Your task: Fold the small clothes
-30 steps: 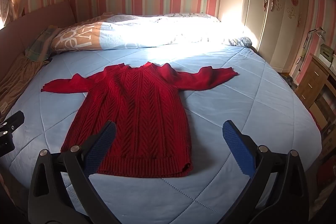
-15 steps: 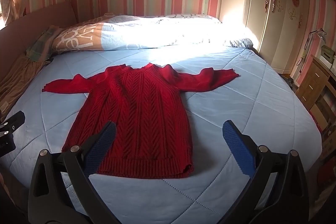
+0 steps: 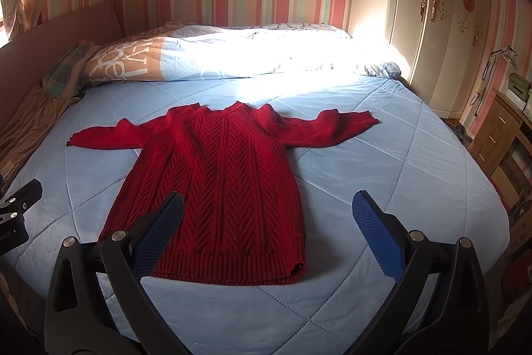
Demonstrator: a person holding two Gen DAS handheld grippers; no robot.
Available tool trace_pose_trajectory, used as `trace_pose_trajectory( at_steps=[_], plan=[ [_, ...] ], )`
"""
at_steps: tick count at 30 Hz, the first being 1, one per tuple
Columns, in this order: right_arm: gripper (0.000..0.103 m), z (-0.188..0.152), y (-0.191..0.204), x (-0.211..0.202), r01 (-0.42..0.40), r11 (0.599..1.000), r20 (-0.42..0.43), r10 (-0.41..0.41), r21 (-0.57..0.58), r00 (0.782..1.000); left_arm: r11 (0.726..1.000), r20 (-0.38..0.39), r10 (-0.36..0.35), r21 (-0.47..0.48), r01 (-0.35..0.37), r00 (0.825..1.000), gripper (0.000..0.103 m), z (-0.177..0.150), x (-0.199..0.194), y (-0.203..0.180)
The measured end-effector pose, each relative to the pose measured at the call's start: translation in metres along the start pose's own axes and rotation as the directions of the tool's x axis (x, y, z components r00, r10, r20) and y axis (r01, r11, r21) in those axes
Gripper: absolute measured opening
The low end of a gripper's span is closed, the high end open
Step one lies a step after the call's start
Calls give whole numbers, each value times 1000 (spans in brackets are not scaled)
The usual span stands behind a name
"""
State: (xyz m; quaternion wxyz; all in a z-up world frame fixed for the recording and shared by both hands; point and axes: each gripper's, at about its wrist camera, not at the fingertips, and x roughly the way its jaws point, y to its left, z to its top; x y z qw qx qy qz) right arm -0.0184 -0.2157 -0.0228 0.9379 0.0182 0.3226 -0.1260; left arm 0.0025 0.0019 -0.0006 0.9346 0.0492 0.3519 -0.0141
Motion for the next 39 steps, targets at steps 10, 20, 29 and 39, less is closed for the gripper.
trace_pose_trajectory(
  at_steps=[10,20,29,39],
  plan=[
    [100,-1,-1,2,-1,1000,-2,1,1,1000,1000,2,2,0,-2,1000,102,0,1,1],
    [100,-2,-2,2,-1,1000,-1,1,2,1000,1000,1,0,-1,0,1000,102,-3,3,2],
    [100,-5,-4,6,0,1000,-4,0,1,1000,1000,-4,0,-3,0,1000,102,-4,5,3],
    [100,-9,-6,14,9,1000,-2,-9,-2,1000,1000,-20,-6,-2,6,1000,102,-3,14,3]
  ],
)
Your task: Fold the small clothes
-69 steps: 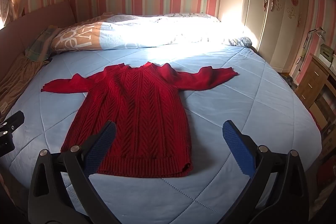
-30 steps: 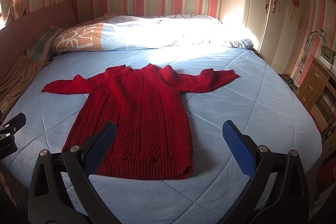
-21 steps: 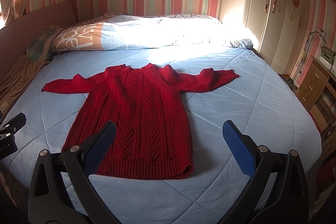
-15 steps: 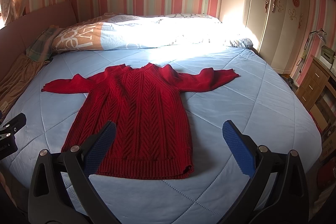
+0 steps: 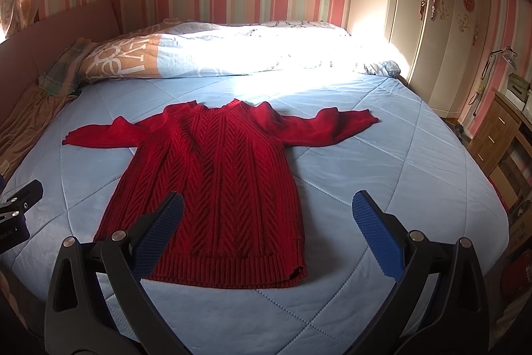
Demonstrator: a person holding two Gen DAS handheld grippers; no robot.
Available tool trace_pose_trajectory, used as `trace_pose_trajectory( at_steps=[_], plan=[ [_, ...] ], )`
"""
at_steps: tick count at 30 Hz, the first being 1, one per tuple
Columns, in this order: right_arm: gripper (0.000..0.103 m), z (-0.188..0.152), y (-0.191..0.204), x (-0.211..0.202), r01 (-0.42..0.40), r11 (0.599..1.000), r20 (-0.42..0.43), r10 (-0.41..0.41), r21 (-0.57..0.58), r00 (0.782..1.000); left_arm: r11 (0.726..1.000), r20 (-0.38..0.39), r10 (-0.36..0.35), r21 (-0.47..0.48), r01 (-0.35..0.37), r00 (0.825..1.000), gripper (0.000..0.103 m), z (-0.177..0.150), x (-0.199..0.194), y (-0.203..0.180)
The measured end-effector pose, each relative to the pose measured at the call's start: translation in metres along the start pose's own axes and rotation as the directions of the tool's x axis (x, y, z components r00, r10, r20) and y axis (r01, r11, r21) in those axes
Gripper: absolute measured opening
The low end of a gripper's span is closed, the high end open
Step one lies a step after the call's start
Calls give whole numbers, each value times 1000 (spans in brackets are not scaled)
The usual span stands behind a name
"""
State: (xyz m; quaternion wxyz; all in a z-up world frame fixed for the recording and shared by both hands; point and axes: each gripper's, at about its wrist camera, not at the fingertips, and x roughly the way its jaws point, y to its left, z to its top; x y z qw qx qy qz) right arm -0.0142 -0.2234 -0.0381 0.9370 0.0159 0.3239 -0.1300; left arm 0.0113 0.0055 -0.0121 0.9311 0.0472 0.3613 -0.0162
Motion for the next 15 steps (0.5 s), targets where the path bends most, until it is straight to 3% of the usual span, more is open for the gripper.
trace_pose_trajectory(
  at_steps=[9,15],
  plan=[
    [100,5,10,28,-11,1000,-33,10,-12,999,1000,-39,3,-2,-3,999,102,9,33,5],
    [100,10,17,42,-59,998,24,60,-20,998,1000,-40,-23,1,23,999,102,13,63,10]
  ],
)
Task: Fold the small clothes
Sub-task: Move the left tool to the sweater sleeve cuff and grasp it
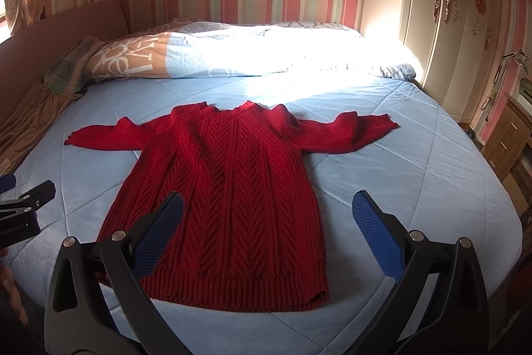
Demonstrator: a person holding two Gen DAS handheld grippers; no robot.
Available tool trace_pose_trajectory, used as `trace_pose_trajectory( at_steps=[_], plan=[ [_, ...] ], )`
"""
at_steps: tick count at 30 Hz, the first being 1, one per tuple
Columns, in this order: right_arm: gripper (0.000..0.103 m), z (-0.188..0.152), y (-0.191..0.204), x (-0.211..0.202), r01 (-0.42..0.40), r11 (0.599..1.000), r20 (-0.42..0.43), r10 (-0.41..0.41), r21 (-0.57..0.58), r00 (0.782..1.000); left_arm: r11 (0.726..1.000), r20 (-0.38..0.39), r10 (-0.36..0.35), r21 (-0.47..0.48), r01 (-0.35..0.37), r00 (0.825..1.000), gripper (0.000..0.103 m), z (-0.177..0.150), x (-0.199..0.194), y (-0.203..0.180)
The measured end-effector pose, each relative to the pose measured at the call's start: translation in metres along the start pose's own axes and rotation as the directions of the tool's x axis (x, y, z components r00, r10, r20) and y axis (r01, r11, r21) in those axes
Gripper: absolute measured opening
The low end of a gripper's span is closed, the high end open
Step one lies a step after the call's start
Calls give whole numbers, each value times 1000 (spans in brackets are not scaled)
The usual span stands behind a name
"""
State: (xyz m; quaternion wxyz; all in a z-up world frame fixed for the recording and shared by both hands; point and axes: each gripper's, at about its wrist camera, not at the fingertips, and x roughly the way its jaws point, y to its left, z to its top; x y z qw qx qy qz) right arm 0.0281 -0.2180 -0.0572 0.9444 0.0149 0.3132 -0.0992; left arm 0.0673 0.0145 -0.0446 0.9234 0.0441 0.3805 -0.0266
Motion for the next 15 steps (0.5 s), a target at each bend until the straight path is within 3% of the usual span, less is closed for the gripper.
trace_pose_trajectory(
  at_steps=[8,15],
  plan=[
    [100,12,18,41,-94,995,87,97,-37,991,998,0,35,61,-35,999,102,15,58,6],
    [100,42,47,74,-144,986,62,149,-79,987,999,-56,14,52,-11,998,102,41,113,38]
  ],
)
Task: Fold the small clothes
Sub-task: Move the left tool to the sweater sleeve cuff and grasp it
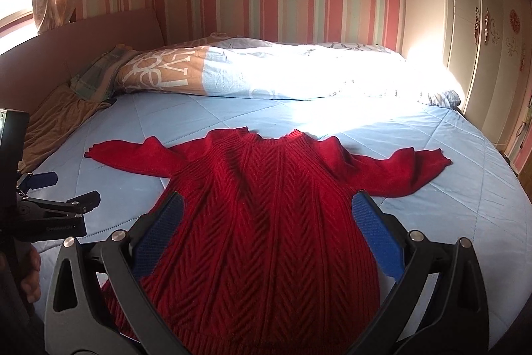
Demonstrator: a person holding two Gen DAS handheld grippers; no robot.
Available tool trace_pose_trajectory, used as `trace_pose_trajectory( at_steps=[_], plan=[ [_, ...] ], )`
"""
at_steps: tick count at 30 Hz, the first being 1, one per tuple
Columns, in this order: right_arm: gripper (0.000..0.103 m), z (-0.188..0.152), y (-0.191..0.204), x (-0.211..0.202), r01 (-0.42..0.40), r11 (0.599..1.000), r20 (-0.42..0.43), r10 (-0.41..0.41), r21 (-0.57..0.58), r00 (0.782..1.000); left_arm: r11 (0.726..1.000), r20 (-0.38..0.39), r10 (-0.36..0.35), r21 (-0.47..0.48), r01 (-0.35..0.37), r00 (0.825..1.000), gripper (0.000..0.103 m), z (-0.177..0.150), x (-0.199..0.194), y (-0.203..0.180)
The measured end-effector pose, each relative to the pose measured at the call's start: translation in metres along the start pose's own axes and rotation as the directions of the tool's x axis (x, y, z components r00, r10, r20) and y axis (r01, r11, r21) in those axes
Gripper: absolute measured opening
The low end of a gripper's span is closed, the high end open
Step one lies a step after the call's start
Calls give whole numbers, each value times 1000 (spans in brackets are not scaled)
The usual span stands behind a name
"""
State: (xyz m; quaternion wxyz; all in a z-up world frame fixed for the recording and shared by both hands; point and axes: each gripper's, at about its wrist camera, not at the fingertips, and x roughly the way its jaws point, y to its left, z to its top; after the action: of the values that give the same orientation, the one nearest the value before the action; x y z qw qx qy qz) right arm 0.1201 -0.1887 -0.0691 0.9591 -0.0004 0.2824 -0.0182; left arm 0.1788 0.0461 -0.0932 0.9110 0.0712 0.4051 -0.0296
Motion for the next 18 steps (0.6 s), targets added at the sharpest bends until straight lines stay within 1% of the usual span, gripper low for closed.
trace_pose_trajectory(
  at_steps=[5,7,9,10,11,13,15,18],
  plan=[
    [100,30,27,24,-2,1000,-54,0,-29,999,997,-36,21,-74,-24,999,102,21,25,45],
    [100,42,39,31,-4,999,-61,1,-41,998,995,-57,49,-82,-53,997,102,28,35,62],
    [100,53,51,40,-1,999,-71,-2,-52,997,995,-130,76,-60,-84,989,102,33,53,79],
    [100,58,57,46,0,998,-81,-4,-58,997,994,-163,73,-66,-85,984,102,35,63,89],
    [100,63,63,51,2,998,-87,-8,-64,996,993,-179,58,-94,-75,982,102,37,71,101],
    [100,70,73,61,8,997,-97,-15,-74,995,986,-190,30,-154,-60,981,102,42,87,128],
    [100,75,84,70,9,996,-111,-18,-85,994,979,-206,41,-185,-80,978,102,47,103,152],
    [100,79,98,83,11,995,-119,-23,-101,993,968,-203,70,-223,-116,977,102,56,124,185]
  ],
)
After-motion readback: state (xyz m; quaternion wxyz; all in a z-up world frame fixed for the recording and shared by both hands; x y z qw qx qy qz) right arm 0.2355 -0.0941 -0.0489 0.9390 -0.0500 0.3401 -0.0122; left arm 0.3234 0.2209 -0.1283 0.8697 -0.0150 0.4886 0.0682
